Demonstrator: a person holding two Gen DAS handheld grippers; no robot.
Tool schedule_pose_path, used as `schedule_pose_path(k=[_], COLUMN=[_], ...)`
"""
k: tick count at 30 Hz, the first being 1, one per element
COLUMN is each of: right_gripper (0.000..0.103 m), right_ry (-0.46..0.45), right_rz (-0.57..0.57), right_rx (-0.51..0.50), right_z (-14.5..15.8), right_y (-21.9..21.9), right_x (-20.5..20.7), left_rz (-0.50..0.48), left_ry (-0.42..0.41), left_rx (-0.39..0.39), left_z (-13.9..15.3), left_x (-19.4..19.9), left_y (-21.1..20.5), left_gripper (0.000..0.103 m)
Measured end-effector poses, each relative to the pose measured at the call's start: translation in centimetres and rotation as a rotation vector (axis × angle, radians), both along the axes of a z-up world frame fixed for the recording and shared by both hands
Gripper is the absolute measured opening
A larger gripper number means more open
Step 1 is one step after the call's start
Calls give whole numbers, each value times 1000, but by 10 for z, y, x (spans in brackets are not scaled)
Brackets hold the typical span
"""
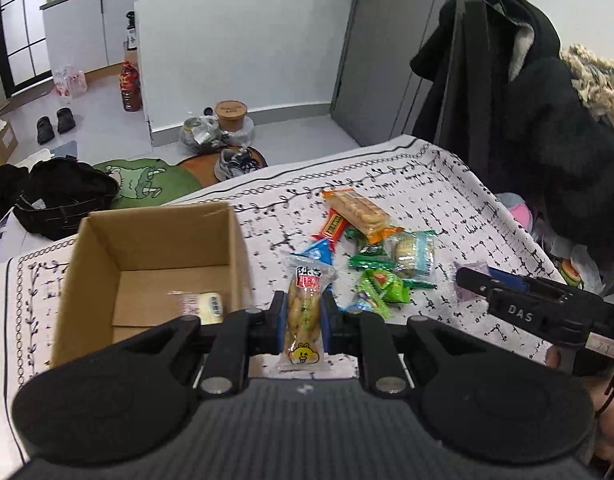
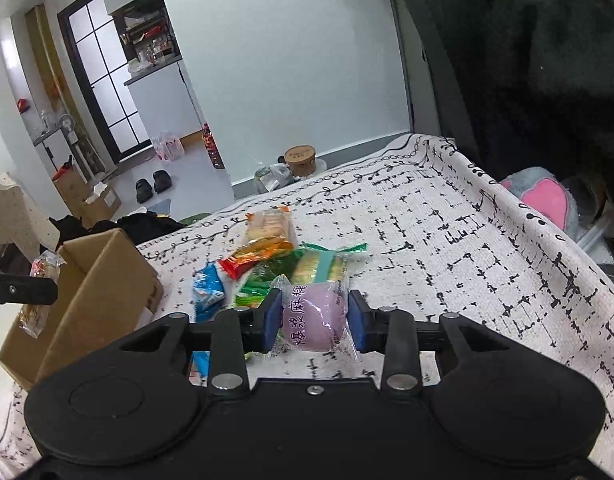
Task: Organize snacks
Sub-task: 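Grasp the round purple packet with the right gripper while the left lifts the yellow stick, then lower both held snacks into the box and open both grippers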
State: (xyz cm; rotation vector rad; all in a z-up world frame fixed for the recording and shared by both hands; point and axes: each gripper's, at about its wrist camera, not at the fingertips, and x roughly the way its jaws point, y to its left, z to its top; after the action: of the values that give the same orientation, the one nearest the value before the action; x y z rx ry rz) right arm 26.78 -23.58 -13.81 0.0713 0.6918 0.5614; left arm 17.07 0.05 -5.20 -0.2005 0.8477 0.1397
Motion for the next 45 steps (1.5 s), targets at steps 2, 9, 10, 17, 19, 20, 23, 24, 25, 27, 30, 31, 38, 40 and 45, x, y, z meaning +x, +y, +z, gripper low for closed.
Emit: schedule_pose_path(k=[2, 9, 10, 17, 19, 20, 23, 24, 25, 27, 30, 31, 38, 40, 45], right_gripper=[34, 34, 34, 34, 34, 34, 34, 34, 34, 34, 34, 34, 34, 34, 35], right_ry=[-7, -35, -35, -36, -40, -40, -39, -36, -33, -28, -29, -29, -27, -24, -6], right_rz=[8, 27, 25, 39, 47, 51, 58, 60, 62, 68, 84, 90, 135, 154, 199], right_rx=[1, -8, -7, -5, -7, -7, -10, -11, -12, -14, -15, -15, 6, 11, 17], right_z=[4, 21, 23, 27, 28, 29, 31, 32, 32, 33, 34, 35, 43, 44, 42], right_y=[4, 24, 27, 55, 62, 66, 76, 79, 83, 92, 102, 107, 139, 149, 173], right_x=[-5, -23, -24, -34, -37, -38, -41, -42, -43, -45, -48, -49, -57, -59, -59], left_rz=[14, 58, 63, 101, 114, 120, 130, 134, 137, 140, 167, 170, 226, 234, 249], left_ry=[-12, -44, -49, -80, -80, -79, -78, -80, -82, -83, -95, -98, -124, -134, -137], left_rx=[-5, -31, -35, -35, -37, -35, -36, -35, -34, -32, -22, -23, -71, -72, -77], left_z=[1, 0, -1, -4, -8, -10, -15, -16, -17, -20, -21, -22, -22, -20, -21], left_x=[-5, -19, -21, -30, -33, -34, -35, -36, -36, -35, -37, -39, -55, -61, -71], left_y=[7, 30, 34, 61, 69, 74, 86, 91, 95, 103, 113, 116, 137, 141, 149], left_gripper=[16, 16, 16, 16, 16, 16, 16, 16, 16, 17, 19, 19, 34, 40, 48])
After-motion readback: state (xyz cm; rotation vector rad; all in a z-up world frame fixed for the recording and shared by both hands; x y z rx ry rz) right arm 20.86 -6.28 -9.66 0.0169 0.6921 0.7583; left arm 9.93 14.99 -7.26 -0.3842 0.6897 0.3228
